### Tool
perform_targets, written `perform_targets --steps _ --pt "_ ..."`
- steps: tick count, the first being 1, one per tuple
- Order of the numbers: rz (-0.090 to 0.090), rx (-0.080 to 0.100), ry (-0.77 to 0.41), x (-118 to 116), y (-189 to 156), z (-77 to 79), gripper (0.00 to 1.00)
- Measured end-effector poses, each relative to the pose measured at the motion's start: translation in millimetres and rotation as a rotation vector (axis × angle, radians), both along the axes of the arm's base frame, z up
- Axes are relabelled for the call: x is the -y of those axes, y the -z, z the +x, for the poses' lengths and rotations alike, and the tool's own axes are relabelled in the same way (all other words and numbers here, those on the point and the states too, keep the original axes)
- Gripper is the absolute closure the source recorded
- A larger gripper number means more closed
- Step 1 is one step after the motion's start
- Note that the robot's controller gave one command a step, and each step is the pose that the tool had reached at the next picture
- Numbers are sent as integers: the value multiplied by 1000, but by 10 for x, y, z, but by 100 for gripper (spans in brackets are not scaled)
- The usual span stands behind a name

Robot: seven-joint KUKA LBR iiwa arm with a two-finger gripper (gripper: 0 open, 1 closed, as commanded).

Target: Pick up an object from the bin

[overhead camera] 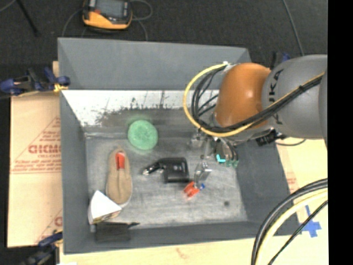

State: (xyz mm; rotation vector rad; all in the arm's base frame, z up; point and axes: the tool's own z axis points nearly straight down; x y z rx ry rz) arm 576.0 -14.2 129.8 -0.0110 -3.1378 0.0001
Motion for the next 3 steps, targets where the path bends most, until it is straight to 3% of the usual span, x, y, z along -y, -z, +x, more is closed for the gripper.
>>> perform_targets --steps 1,2,3 --pt "0 7 0 1 -40 19 0" --pt "-3 12 -107 -401 546 -60 100" --pt "-3 12 -107 -401 546 -60 100"
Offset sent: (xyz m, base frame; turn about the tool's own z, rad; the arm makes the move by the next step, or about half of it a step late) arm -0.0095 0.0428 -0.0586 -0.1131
